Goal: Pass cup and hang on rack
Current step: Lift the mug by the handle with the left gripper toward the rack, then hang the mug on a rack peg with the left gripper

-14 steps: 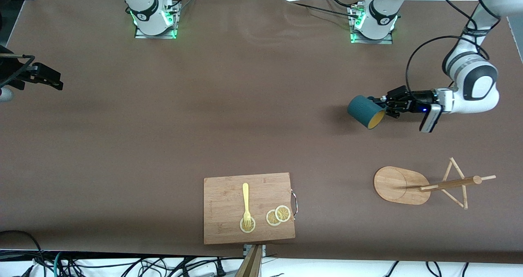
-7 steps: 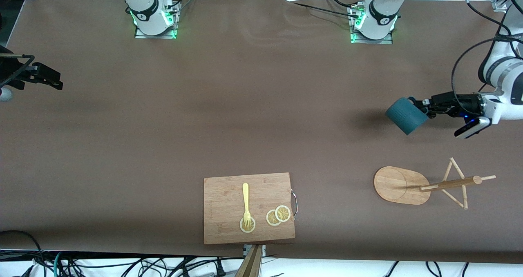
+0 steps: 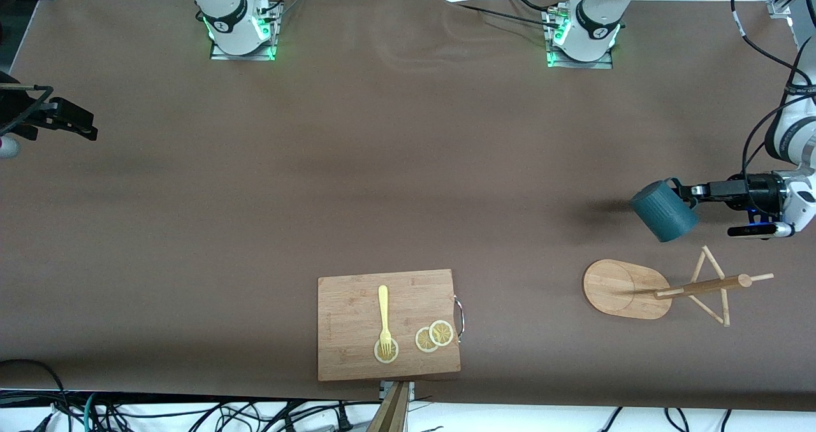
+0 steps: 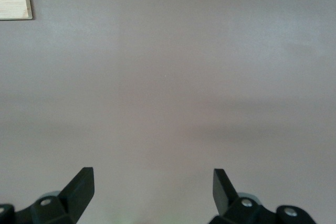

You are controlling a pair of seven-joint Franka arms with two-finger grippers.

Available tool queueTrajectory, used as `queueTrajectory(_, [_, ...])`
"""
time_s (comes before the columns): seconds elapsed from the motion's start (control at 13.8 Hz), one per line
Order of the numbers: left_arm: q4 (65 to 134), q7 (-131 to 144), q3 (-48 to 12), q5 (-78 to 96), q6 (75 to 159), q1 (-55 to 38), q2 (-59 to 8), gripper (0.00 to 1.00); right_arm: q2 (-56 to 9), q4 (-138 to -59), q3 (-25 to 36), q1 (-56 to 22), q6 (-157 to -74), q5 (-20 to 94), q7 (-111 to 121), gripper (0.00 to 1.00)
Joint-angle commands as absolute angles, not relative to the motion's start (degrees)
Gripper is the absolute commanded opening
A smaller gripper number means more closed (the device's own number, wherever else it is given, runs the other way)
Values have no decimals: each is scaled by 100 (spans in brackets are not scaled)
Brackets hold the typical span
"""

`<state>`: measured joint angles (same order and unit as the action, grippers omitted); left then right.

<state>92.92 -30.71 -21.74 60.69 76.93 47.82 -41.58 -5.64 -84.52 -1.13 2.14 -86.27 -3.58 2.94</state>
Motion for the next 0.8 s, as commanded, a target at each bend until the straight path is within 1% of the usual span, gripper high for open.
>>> queueTrajectory(0.0, [8738,-2708,-2031,5880,7497,4702,-4420,0,-624,-8288,-132,272,-8517,-378,395,100])
queueTrajectory(0.36, [7894,-1830,-2021,5889,7497,4632,-4807,0,-624,-8288,-132,272,-8517,-369,396,100])
queueTrajectory(0.72, [7059,-898,-2039,5985,7374,4606,-5519,0,-624,-8288,-132,272,-8517,-369,395,100])
